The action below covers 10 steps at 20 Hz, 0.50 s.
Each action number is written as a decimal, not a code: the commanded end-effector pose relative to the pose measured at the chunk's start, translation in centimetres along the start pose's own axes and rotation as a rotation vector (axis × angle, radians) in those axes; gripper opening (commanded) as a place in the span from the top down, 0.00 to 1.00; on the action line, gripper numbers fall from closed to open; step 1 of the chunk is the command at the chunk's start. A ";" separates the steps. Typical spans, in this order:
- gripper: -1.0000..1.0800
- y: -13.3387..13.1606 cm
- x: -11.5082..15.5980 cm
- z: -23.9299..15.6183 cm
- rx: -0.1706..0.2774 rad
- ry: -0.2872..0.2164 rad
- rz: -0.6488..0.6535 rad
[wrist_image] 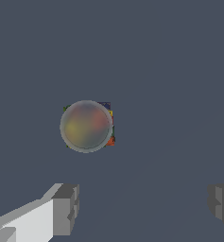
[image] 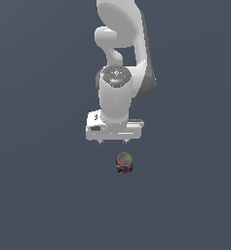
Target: Pick up the object and move it to a goal position.
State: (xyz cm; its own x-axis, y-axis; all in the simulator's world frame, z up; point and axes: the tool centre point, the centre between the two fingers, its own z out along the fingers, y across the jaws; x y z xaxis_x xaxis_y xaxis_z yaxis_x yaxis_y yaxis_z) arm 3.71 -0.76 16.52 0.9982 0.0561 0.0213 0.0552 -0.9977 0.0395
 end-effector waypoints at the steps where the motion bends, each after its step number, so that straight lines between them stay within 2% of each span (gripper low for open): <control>1: 0.04 -1.0 0.9 1.1 0.007 -0.004 -0.016; 10: 0.04 -4.2 3.5 4.7 0.033 -0.017 -0.064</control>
State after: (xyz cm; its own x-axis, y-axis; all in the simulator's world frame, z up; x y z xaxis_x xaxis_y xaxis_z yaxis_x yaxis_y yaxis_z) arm 6.75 3.04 12.20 0.9935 0.1139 0.0037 0.1139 -0.9934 0.0111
